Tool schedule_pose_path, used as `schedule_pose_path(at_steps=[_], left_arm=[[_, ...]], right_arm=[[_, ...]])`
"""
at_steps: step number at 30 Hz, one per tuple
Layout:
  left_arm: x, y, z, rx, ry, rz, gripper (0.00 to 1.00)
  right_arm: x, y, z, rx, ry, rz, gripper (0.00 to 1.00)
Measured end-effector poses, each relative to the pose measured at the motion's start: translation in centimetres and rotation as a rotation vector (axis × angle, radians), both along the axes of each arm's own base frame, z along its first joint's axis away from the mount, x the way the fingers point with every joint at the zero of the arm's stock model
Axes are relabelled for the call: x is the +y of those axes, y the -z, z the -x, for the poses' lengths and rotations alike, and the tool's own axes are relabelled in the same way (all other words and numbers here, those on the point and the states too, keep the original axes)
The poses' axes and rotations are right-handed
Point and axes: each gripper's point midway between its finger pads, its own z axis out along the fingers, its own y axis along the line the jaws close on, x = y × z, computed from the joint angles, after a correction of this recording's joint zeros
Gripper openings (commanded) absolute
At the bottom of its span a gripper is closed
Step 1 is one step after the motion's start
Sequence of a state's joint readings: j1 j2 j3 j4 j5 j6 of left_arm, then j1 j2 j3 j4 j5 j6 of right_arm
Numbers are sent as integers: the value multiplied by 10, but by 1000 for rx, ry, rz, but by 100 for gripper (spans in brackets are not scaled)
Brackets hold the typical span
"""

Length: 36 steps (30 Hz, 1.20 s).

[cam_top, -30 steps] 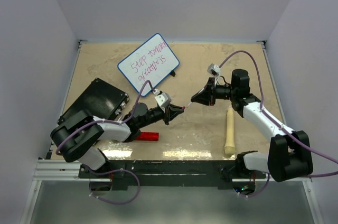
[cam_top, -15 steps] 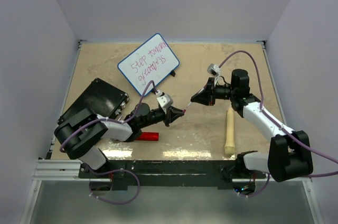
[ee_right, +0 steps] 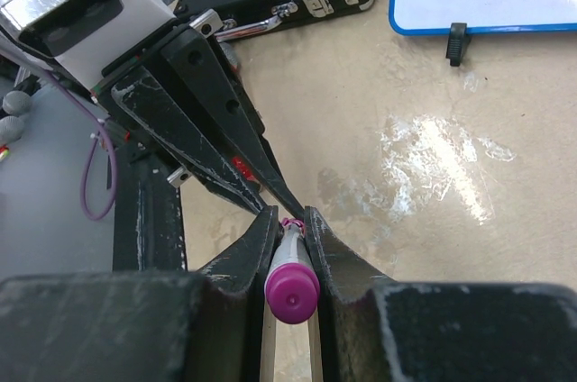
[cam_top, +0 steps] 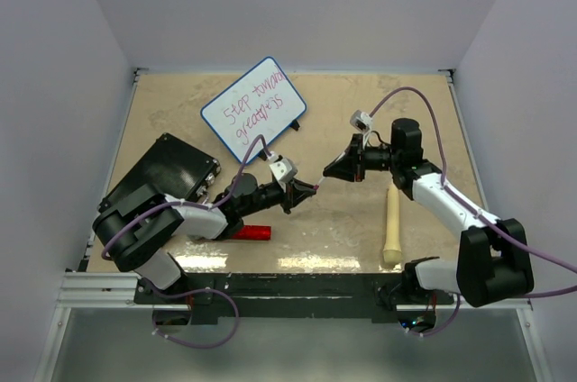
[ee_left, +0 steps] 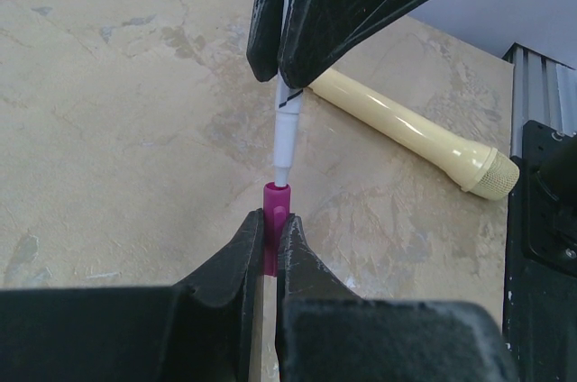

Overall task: Write a sentence on the whiteboard
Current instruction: Close the whiteboard marker at the center of the board.

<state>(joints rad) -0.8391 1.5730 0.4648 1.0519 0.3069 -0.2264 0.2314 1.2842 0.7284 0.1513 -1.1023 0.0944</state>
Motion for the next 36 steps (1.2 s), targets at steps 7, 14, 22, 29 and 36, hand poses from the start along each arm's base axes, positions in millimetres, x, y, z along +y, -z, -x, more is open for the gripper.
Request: schedule_pose_path(at_steps=[7,14,22,29,36], left_arm=[[0,1,0,4,0,-6,0],[-6,-10,-4,-14,5,12,0],[-8,-8,-15,-23,-13,-41,0],[-12,-12,-36,-18,-60,-98,0],[-14,-13,-50,-14,-90,-167,0]], right_arm=[[4,7,1,23,-9,8,0],[12,20,4,55,-36,24,0],[13,25,-5,41,-26,39,0],[15,24,-24,-8,-2,53,0],[19,26,-38,-43,2,57,0]])
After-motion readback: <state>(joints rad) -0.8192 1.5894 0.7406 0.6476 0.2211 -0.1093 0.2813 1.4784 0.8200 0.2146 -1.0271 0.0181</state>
